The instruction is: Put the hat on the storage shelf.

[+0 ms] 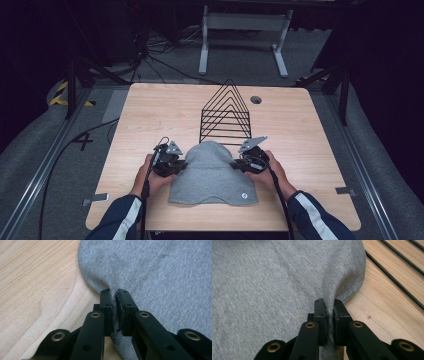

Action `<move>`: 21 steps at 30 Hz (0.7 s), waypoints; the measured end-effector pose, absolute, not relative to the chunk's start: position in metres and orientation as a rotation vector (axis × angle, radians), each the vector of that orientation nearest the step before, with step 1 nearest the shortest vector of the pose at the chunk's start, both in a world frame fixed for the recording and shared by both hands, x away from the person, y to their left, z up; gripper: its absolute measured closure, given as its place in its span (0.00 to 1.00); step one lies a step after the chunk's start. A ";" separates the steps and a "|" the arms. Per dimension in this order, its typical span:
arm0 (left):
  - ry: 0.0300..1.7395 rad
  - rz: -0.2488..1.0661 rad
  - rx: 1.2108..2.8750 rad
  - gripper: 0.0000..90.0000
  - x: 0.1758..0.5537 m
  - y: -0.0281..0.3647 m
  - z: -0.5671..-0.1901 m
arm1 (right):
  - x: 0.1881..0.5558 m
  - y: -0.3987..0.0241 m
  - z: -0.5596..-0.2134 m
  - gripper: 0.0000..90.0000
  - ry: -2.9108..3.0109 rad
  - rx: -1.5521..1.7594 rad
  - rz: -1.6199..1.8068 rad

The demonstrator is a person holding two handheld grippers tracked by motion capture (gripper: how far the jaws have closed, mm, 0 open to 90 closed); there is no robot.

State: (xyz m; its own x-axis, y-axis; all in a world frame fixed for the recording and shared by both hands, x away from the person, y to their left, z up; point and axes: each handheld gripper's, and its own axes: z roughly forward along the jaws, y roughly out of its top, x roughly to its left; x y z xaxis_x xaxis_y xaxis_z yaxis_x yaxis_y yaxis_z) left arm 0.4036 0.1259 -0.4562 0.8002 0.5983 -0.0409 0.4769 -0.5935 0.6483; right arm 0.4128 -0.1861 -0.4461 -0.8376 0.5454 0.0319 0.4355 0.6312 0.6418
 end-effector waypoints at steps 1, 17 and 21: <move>0.789 0.235 2.320 0.93 0.402 0.125 -0.454 | 0.412 -0.187 -0.444 0.93 2.682 0.810 1.000; 0.663 0.330 2.233 0.94 0.389 0.120 -0.415 | 0.399 -0.204 -0.406 0.93 2.586 0.722 1.103; 0.631 0.344 2.226 0.94 0.389 0.116 -0.405 | 0.397 -0.210 -0.397 0.94 2.564 0.720 1.120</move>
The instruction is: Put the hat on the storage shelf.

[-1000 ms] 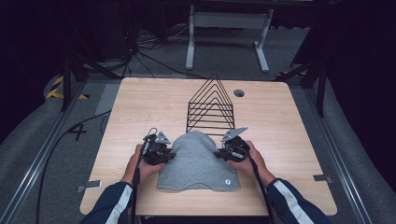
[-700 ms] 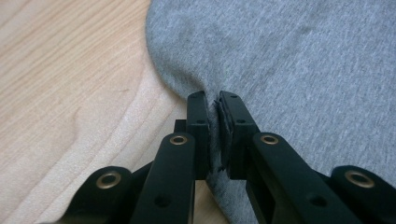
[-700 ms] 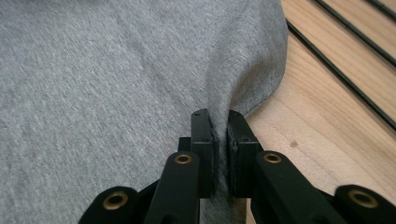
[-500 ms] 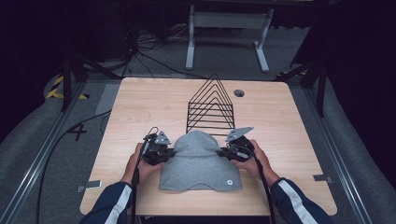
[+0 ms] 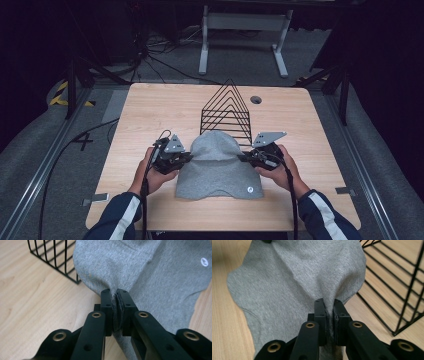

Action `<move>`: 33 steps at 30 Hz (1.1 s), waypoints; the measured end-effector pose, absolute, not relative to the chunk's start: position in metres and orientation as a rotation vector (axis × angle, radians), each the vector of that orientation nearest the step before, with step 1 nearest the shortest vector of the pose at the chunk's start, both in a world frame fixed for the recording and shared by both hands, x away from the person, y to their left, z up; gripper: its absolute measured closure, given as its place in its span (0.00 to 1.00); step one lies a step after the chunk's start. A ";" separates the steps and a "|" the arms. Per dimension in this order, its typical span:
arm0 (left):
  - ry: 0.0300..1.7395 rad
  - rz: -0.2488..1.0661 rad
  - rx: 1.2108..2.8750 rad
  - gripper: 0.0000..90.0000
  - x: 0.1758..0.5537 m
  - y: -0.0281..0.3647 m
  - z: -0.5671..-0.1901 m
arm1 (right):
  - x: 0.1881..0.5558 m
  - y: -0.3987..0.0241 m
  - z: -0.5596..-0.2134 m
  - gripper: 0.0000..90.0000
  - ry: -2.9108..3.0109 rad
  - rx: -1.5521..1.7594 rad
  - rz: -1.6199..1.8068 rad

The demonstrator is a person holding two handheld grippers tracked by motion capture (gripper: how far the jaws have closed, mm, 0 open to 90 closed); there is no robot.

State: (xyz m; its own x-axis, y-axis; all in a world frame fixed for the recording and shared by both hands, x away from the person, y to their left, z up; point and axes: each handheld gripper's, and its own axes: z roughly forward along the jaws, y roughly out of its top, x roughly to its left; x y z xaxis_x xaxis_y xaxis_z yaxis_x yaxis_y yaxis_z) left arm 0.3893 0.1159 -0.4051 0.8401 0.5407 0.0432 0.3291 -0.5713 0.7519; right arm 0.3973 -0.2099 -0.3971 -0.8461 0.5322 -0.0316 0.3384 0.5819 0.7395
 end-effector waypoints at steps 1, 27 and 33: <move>0.622 0.343 2.224 0.94 0.390 0.115 -0.402 | 0.397 -0.211 -0.395 0.94 2.559 0.720 1.120; 0.419 0.505 2.161 0.94 0.414 0.094 -0.274 | 0.400 -0.233 -0.275 0.94 2.365 0.645 1.199; 0.407 0.552 2.142 0.94 0.432 0.083 -0.240 | 0.418 -0.238 -0.241 0.94 2.306 0.662 1.184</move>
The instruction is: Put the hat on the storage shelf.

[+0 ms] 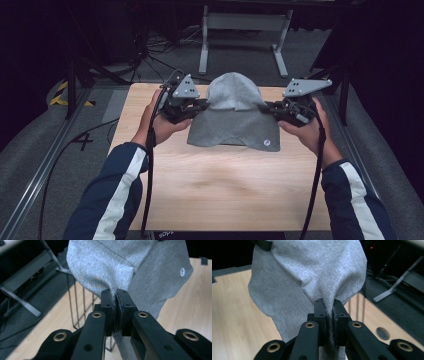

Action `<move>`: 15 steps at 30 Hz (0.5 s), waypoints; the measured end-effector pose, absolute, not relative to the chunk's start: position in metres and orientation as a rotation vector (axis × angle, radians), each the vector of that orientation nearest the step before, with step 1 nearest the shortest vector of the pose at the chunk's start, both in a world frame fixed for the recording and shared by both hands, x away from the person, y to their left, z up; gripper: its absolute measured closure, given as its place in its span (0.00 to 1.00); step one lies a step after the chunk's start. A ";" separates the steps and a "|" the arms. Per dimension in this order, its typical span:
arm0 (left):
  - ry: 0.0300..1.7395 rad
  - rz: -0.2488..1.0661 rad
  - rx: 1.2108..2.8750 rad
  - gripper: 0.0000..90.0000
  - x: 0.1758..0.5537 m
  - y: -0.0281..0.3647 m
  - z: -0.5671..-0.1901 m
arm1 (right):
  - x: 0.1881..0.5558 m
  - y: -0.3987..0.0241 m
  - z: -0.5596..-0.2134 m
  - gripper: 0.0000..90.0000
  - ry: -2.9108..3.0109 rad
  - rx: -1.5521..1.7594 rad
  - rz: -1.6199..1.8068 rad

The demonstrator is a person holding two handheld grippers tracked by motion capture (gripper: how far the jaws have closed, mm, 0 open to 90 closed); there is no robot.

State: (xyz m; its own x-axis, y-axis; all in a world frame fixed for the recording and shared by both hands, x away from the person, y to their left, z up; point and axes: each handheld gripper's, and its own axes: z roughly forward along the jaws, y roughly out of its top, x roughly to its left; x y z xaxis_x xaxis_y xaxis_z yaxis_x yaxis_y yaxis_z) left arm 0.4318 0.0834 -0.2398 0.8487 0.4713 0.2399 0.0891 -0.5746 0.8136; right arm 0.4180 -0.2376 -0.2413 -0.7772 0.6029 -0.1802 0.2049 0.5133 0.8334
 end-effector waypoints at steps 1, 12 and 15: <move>0.407 0.550 2.137 0.94 0.435 0.082 -0.236 | 0.423 -0.239 -0.235 0.94 2.289 0.664 1.179; 0.451 0.594 2.106 0.95 0.477 0.069 -0.199 | 0.461 -0.247 -0.195 0.94 2.187 0.720 1.178; 0.468 0.606 2.098 0.95 0.487 0.069 -0.195 | 0.471 -0.246 -0.192 0.94 2.173 0.732 1.177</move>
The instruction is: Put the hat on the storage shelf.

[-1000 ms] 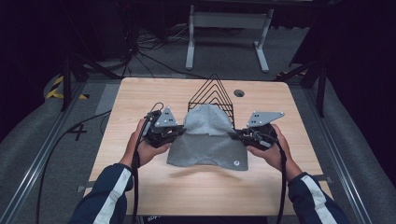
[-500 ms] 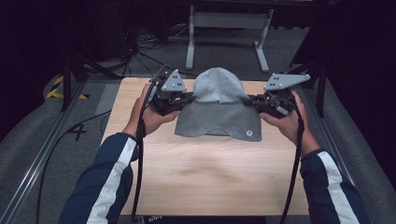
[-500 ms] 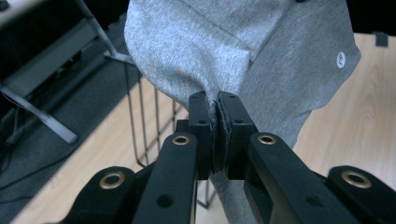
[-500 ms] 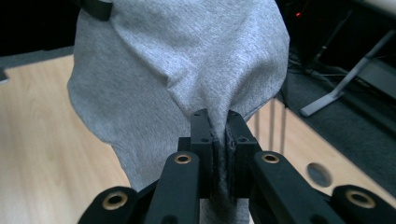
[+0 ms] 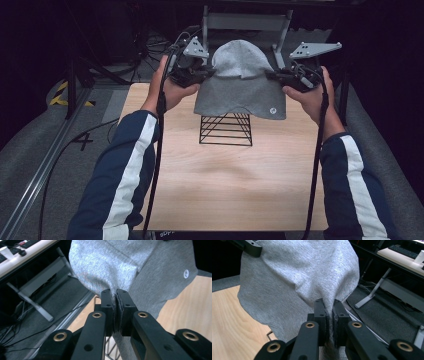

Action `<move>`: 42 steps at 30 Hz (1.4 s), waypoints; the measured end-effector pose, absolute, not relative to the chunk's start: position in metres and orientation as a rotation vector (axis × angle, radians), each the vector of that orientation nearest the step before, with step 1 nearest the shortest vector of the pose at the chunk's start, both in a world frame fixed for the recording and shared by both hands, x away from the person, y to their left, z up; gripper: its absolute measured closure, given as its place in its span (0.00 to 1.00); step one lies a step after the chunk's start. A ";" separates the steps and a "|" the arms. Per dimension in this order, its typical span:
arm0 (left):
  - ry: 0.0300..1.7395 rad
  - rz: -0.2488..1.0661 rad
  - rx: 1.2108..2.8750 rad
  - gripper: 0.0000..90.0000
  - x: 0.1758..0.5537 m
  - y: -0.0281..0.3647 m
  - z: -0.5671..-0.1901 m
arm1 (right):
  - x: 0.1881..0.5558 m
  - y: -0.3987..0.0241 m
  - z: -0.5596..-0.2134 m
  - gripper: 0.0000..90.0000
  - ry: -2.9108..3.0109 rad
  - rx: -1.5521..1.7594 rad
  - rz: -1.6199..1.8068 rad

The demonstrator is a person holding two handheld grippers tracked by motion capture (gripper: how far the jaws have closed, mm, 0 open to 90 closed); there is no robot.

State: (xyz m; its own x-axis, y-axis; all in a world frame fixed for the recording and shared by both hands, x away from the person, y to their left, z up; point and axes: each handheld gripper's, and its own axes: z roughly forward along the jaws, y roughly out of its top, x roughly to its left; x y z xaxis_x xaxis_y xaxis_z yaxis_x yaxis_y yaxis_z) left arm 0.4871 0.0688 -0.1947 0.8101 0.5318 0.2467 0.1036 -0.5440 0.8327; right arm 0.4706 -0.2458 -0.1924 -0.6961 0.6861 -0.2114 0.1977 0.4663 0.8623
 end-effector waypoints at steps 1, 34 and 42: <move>0.475 0.613 2.100 0.95 0.490 0.069 -0.193 | 0.474 -0.245 -0.192 0.94 2.170 0.734 1.179; 0.516 0.555 2.044 0.95 0.506 0.085 -0.216 | 0.487 -0.235 -0.213 0.94 2.187 0.705 1.235; 0.475 0.551 2.023 0.95 0.492 0.089 -0.218 | 0.476 -0.235 -0.220 0.94 2.194 0.663 1.263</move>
